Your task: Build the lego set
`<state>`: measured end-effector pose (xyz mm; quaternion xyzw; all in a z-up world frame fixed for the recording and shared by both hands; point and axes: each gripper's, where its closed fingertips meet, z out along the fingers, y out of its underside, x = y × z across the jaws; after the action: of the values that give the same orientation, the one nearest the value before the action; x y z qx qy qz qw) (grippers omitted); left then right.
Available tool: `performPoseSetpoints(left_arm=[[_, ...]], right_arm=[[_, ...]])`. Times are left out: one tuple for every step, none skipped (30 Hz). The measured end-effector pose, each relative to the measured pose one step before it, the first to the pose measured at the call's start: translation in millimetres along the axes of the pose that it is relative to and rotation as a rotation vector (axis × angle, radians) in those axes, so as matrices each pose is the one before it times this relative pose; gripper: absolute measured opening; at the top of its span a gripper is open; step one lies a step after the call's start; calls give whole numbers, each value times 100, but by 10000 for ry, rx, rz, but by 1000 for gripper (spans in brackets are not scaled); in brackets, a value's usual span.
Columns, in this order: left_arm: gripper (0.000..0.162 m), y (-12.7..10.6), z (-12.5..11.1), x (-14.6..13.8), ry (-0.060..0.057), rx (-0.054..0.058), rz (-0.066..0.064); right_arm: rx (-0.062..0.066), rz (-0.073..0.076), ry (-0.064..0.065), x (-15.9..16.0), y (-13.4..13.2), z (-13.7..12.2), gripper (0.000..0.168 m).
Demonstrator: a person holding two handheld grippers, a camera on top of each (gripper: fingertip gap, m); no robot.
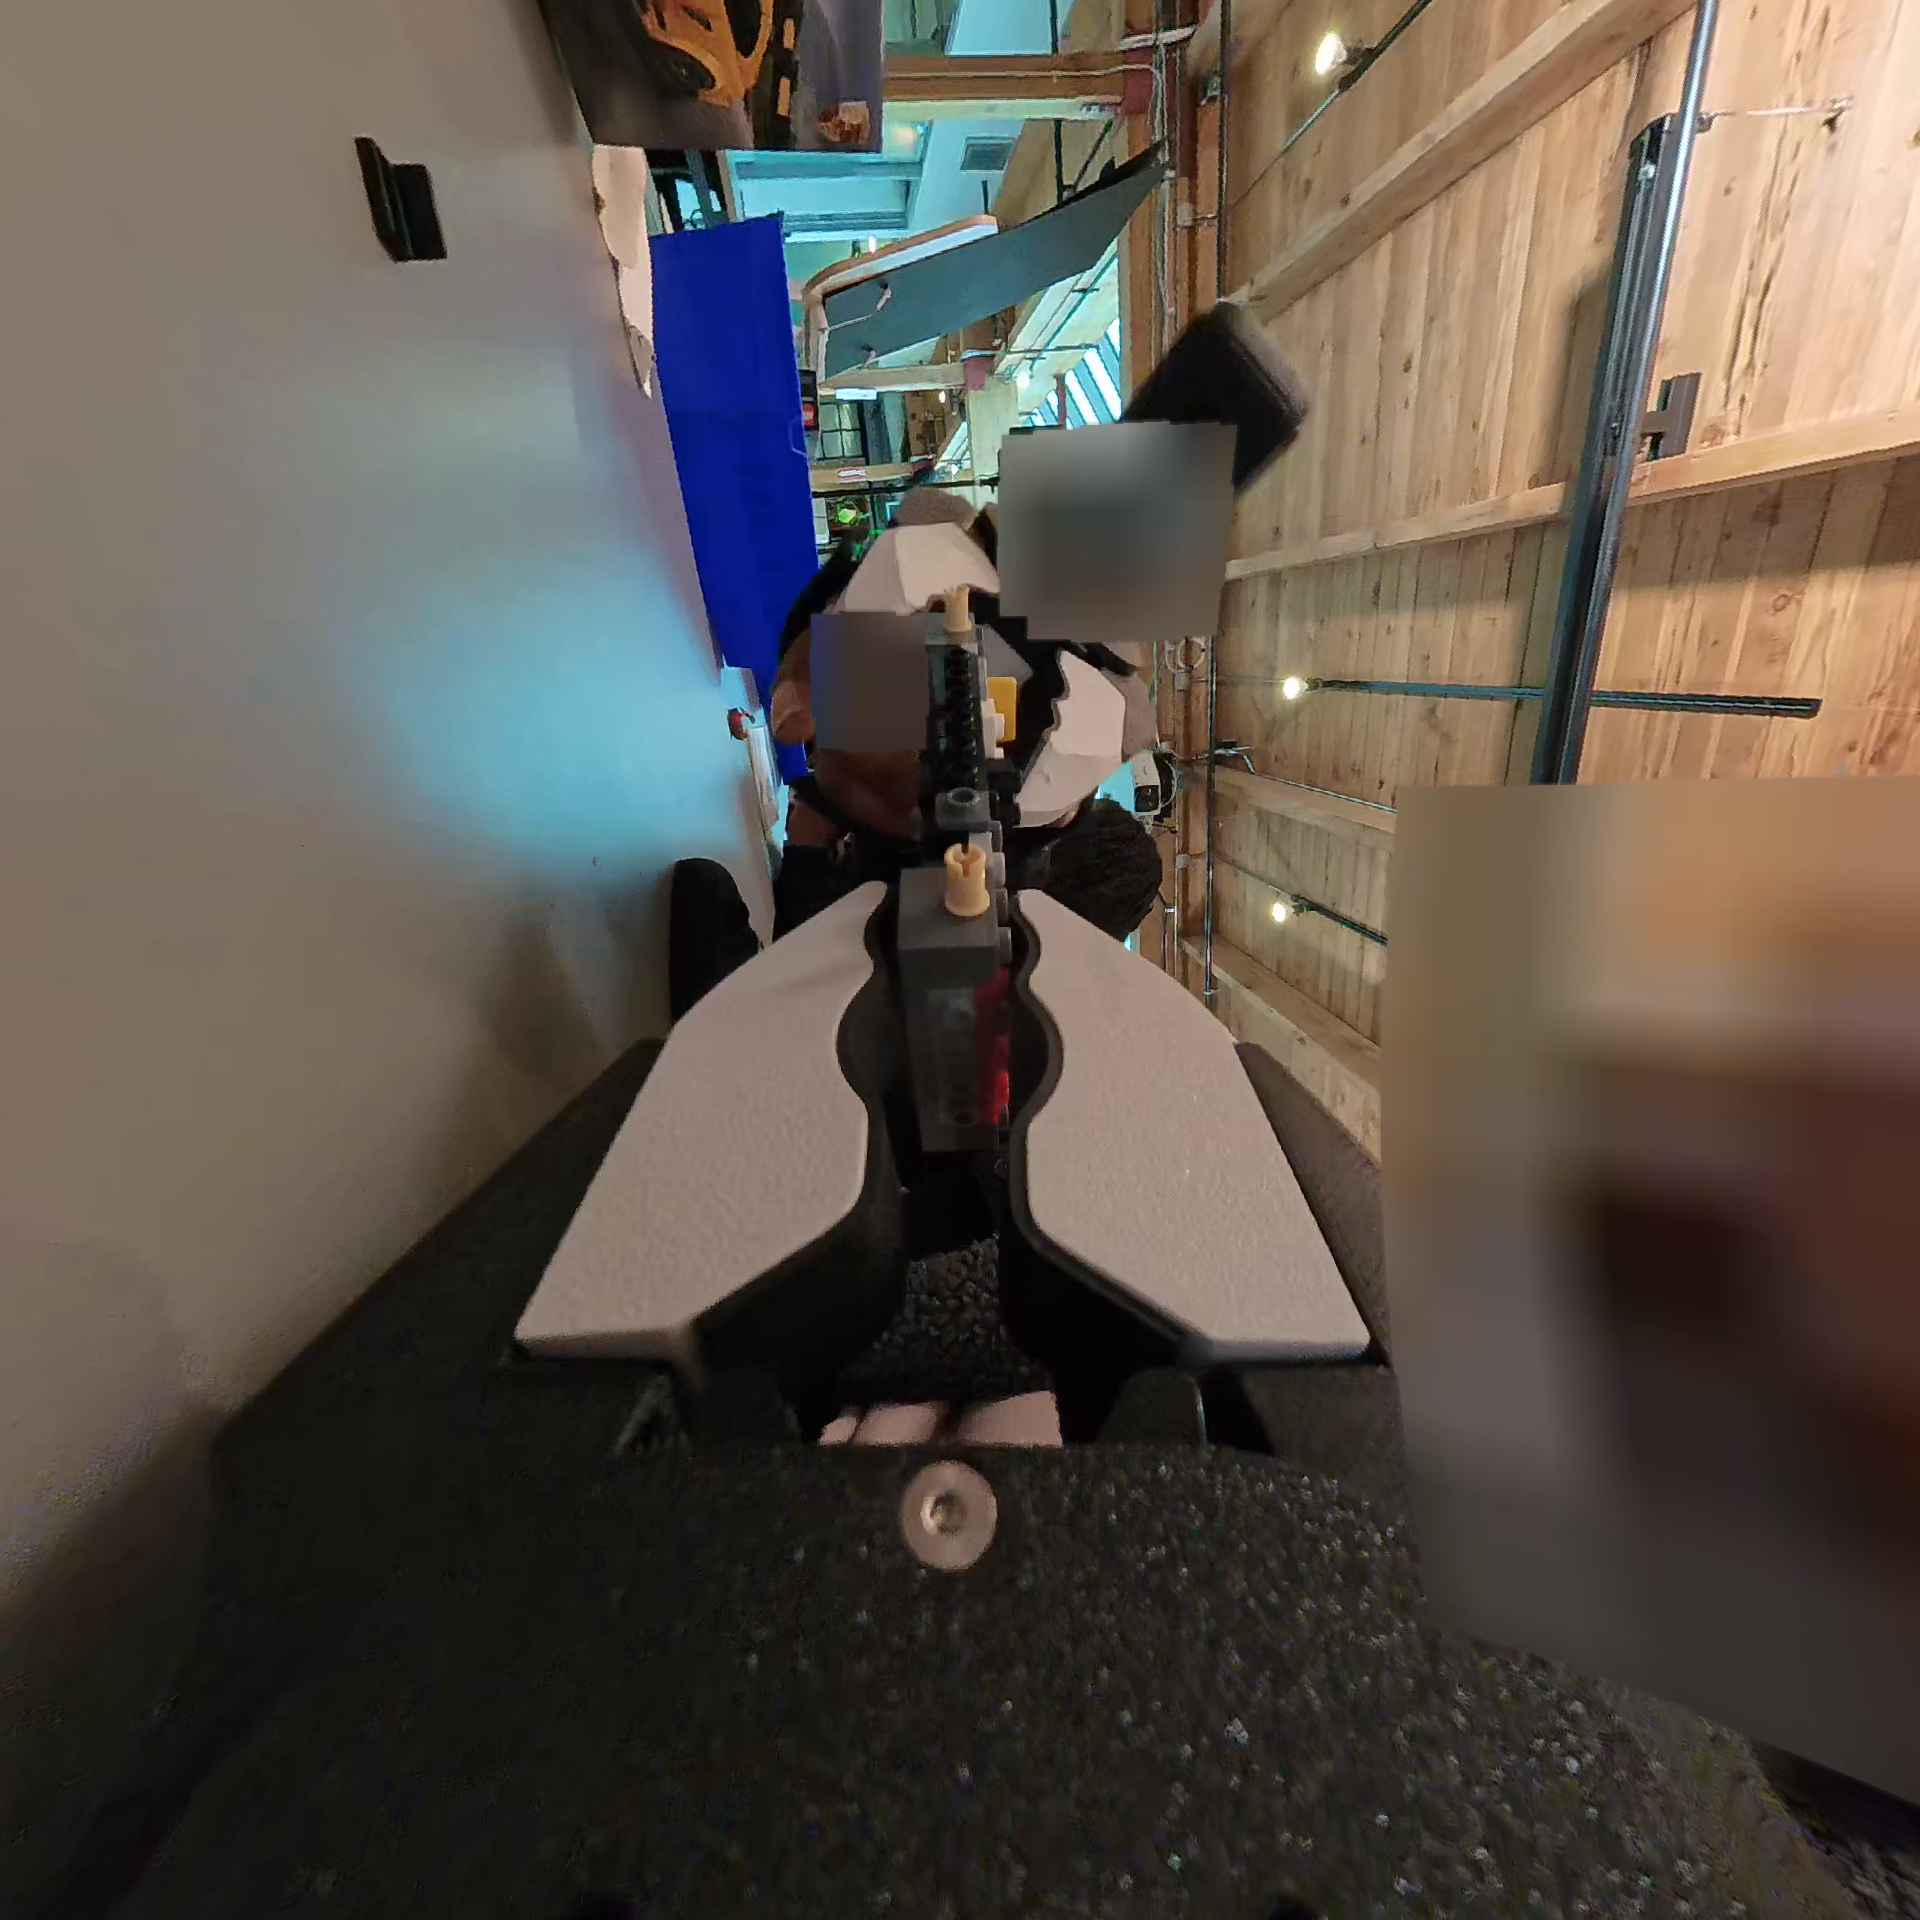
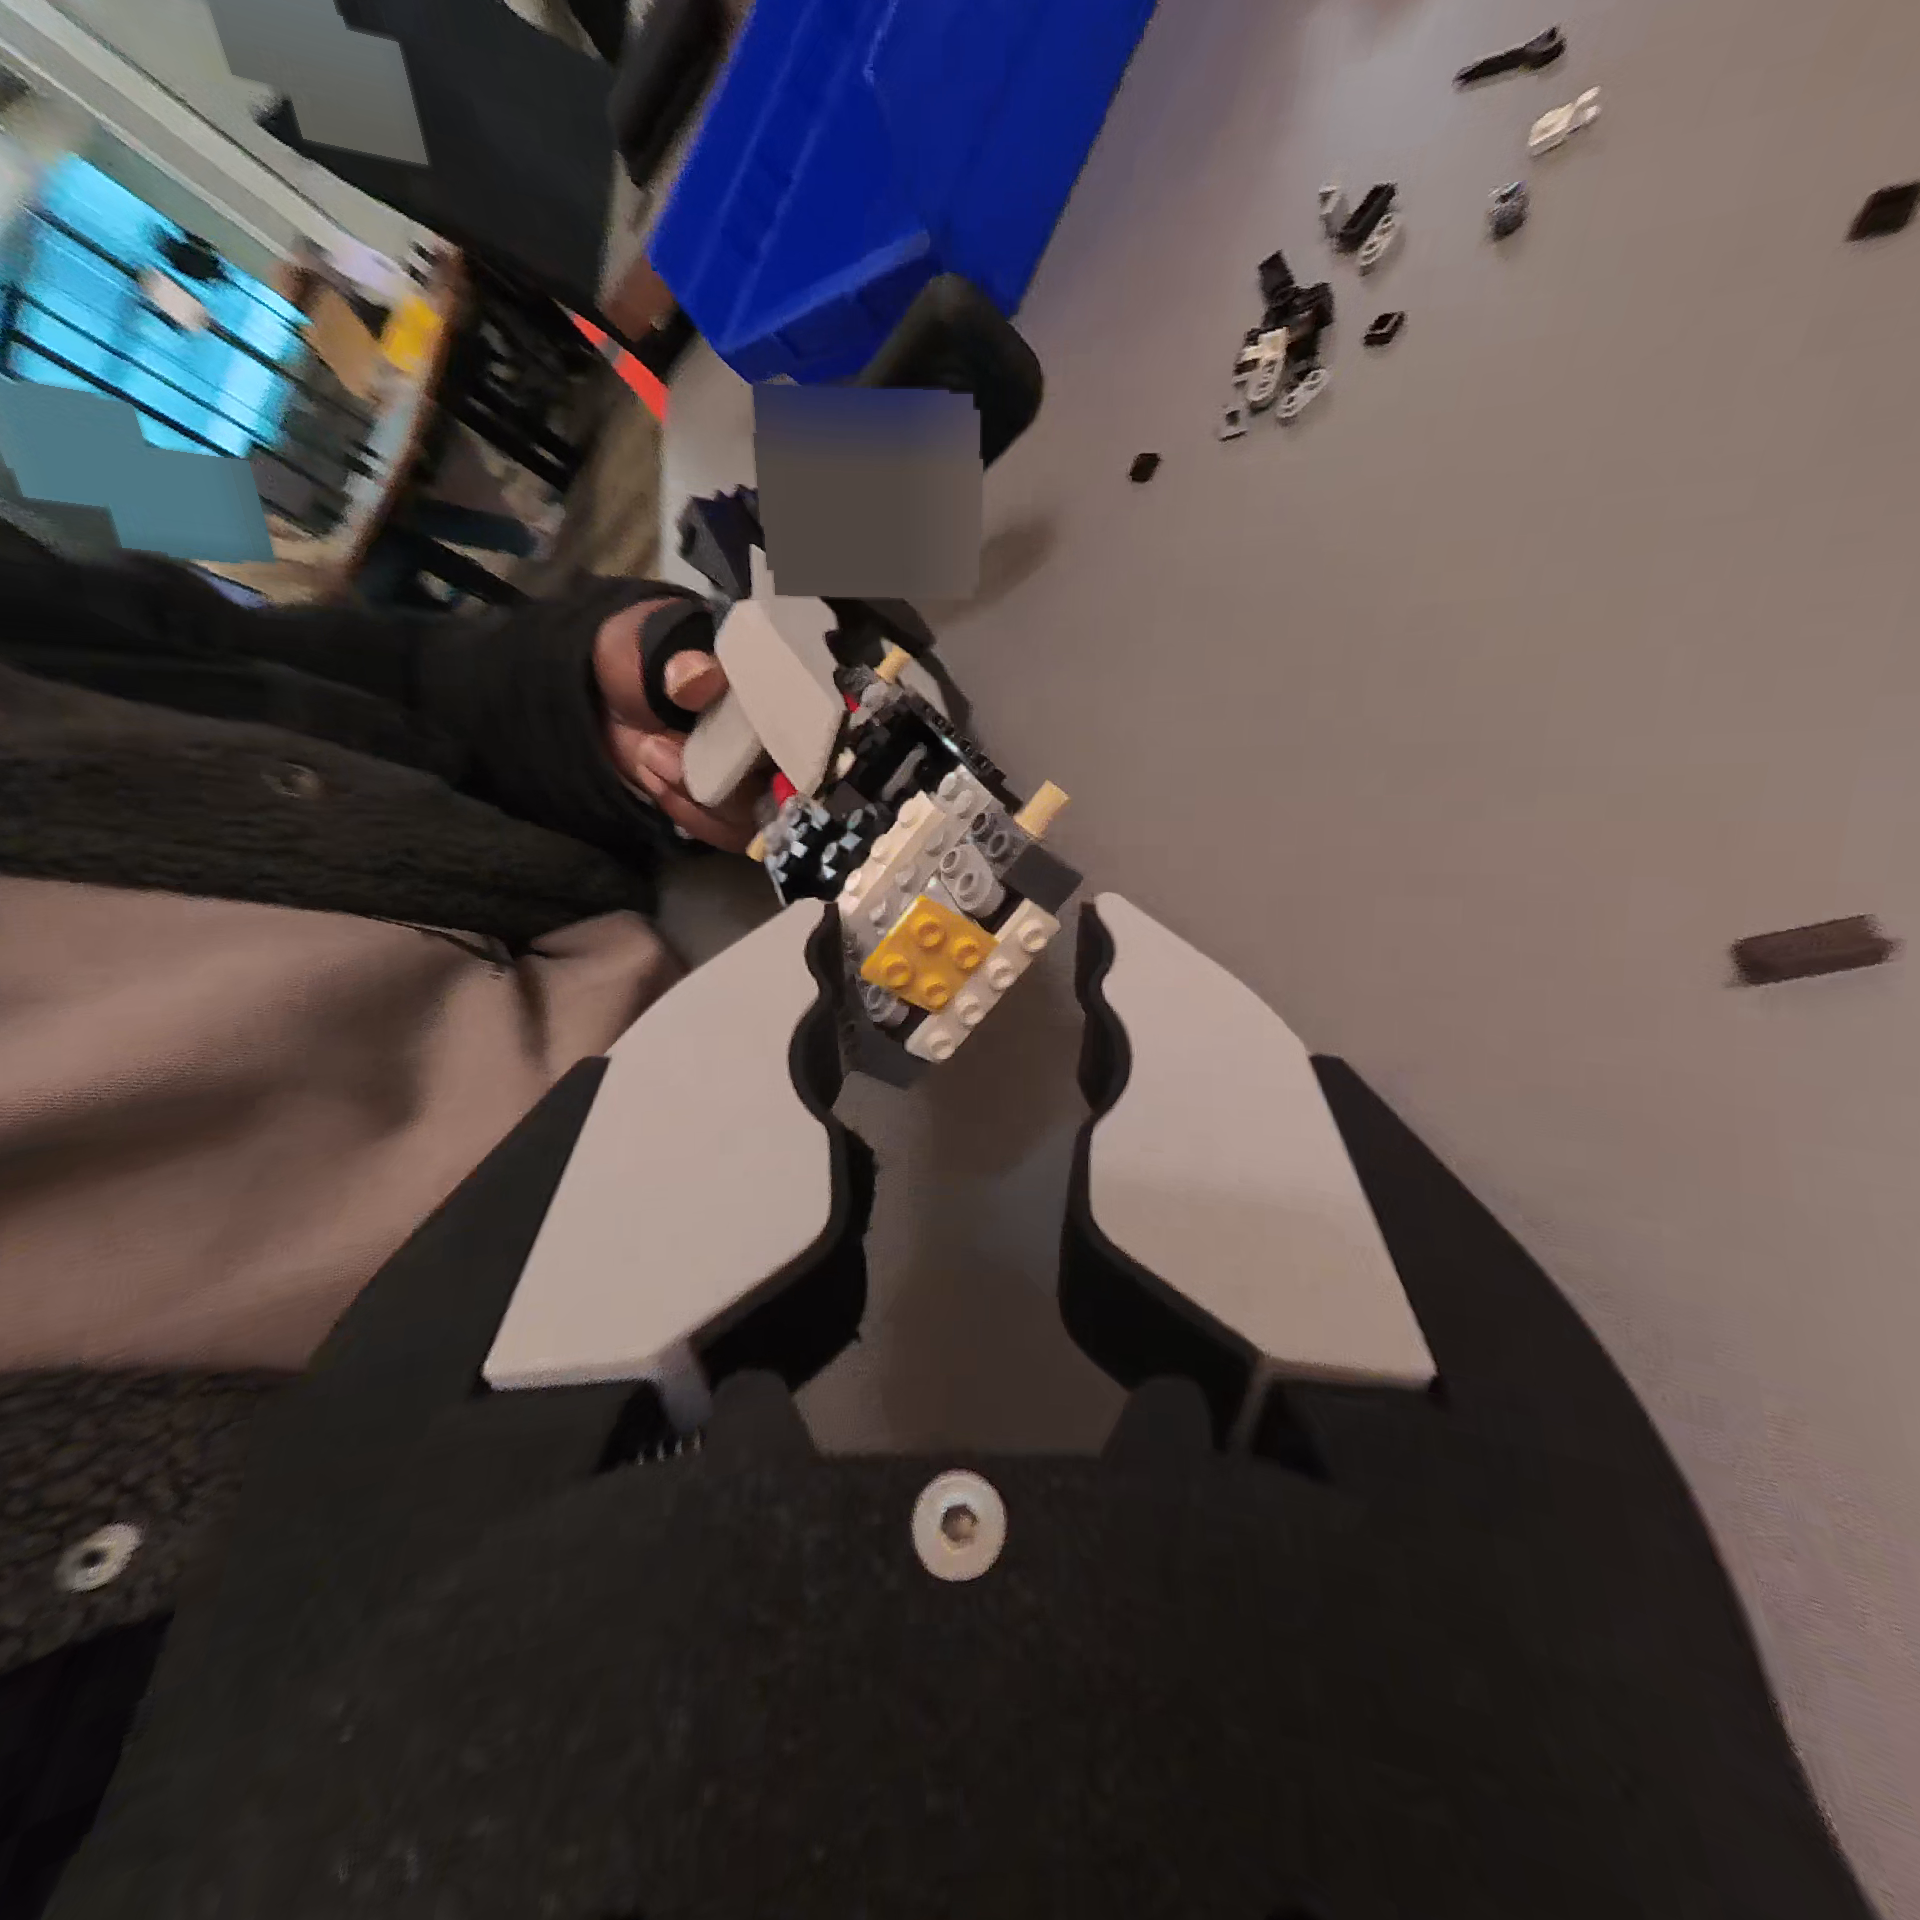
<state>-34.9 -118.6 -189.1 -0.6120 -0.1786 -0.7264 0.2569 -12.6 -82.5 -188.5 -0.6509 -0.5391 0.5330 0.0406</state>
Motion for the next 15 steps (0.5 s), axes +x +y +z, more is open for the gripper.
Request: performPoseSetpoints(left_arm=[[17, 34, 11, 103, 40, 4, 45], [17, 29, -10, 49, 2, 5, 57], [17, 3, -37, -6, -15, 19, 56], [17, 10, -40, -15, -10, 7, 74], [17, 15, -36, 13, -13, 5, 115], [17, 31, -20, 47, -32, -17, 165], [17, 28, -1, 23, -78, -24, 195], [17, 120, 49, -84, -155, -79, 270], [17, 112, 65, 56, -36, -57, 169], [17, 145, 100, 144, 58, -68, 85], [17, 177, 94, 27, -32, -91, 98], [17, -20, -6, 16, -51, 51, 169], [17, 37, -5, 150, 11, -36, 79], [17, 57, 4, 71, -87, -47, 184], [17, 36, -11, 15, -148, -26, 277]], right_arm=[[111, 371, -342, -208, -17, 36, 41], [67, 225, -215, -128, 58, 31, 41], [41, 147, -102, -38, 91, 62, 40], [37, 120, -115, -146, 95, 81, 40], [33, 121, -137, -215, 87, 72, 39], [25, 99, -95, -159, 110, 54, 39], [82, 78, -122, -202, 45, 40, 42], [144, 154, -328, -505, -48, 50, 46], [49, 107, -48, -95, 50, 42, 46], [-81, -141, 160, 126, 234, 91, 41], [-78, -288, 261, 209, 222, 135, 34], [112, -113, -19, -176, -38, 22, 32], [103, -43, -58, -159, -63, -14, 31], [72, -219, 26, -104, 6, -20, 30], [64, -151, 51, -45, 30, 9, 29]])
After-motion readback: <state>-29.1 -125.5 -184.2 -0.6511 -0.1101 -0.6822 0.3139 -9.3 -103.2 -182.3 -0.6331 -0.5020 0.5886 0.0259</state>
